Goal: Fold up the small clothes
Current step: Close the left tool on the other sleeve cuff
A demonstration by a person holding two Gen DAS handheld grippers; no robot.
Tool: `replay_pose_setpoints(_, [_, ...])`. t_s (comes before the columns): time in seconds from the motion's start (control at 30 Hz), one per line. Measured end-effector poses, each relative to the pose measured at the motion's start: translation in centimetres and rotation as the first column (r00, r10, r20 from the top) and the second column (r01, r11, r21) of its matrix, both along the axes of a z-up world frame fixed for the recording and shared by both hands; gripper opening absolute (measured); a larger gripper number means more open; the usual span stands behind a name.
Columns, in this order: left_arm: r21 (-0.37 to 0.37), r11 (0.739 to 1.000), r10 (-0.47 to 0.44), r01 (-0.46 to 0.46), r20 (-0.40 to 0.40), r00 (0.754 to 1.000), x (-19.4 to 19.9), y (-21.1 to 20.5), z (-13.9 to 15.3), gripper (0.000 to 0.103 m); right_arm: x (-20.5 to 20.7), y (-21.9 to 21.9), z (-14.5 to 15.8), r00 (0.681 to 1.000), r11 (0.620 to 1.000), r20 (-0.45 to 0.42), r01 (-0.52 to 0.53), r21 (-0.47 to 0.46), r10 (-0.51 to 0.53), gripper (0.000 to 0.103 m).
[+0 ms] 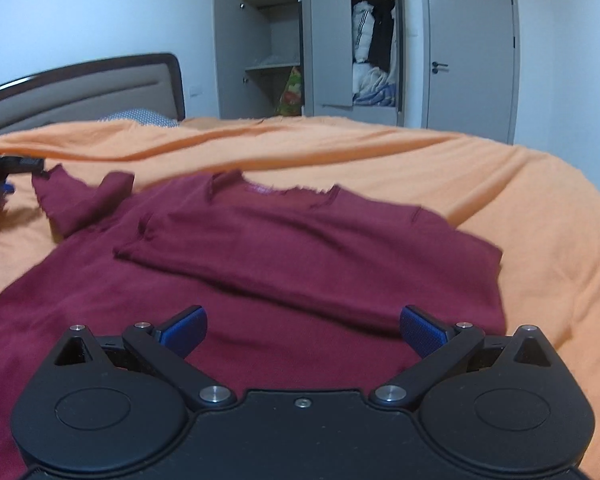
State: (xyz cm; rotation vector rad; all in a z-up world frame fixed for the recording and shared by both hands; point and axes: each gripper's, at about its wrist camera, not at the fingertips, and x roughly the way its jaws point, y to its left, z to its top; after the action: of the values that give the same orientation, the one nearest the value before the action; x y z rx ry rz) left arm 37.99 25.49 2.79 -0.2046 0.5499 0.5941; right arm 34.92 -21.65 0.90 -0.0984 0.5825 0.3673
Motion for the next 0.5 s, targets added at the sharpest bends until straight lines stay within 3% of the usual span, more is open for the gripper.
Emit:
replay_pose_setpoints(0.03, [0.002, 1.000, 0.008, -0.008, -0.003, 1.000, 0.4, 0.0, -0.3, 0.100, -0.2, 0.2, -0.3, 1.000, 1.000, -0.009, -0.003, -0.007, 0.003, 0.102])
replay_pose_setpoints(0.07, [0.002, 1.000, 0.022, -0.022, -0.001, 1.000, 0.8, 0.1, -0.3, 0.091, -0.4, 0.4, -0.5, 1.000, 1.000, -0.015, -0.008, -0.015, 0.008, 0.102])
replay_pose_setpoints(0.1, [0.003, 1.000, 0.031, -0.031, -0.002, 1.000, 1.1, 0.1, -0.5, 0.074, -0.5, 0.5, -0.8, 1.000, 1.000, -0.018, -0.013, -0.023, 0.012, 0.102])
replay_pose_setpoints(0.13, [-0.001, 0.999, 0.034, -0.034, -0.012, 0.999, 1.6, 0.2, -0.6, 0.065, -0.7, 0.7, -1.1, 1.000, 0.999, -0.021, -0.016, -0.031, 0.016, 0.102])
replay_pose_setpoints(0.2, [-0.013, 0.998, 0.056, -0.056, -0.035, 0.998, 2.4, 0.4, -1.2, 0.031, -0.9, 0.9, -1.5, 0.999, 0.999, -0.030, -0.020, -0.043, 0.019, 0.102])
replay_pose_setpoints(0.27, [-0.011, 0.996, 0.082, -0.083, -0.038, 0.996, 2.7, 0.6, -1.5, 0.013, -0.9, 0.9, -1.7, 0.999, 0.999, -0.036, -0.019, -0.045, 0.018, 0.102])
replay_pose_setpoints(0.3, [-0.010, 0.996, 0.088, -0.088, -0.022, 0.996, 2.6, 0.7, -1.5, 0.007, -1.0, 0.8, -1.8, 0.999, 0.999, -0.036, -0.019, -0.043, 0.017, 0.102])
replay_pose_setpoints(0.5, [0.013, 0.996, 0.087, -0.089, 0.091, 0.992, 0.9, 0.9, 0.5, 0.003, -0.8, 0.5, -2.1, 0.999, 1.000, -0.044, -0.020, -0.023, 0.019, 0.102])
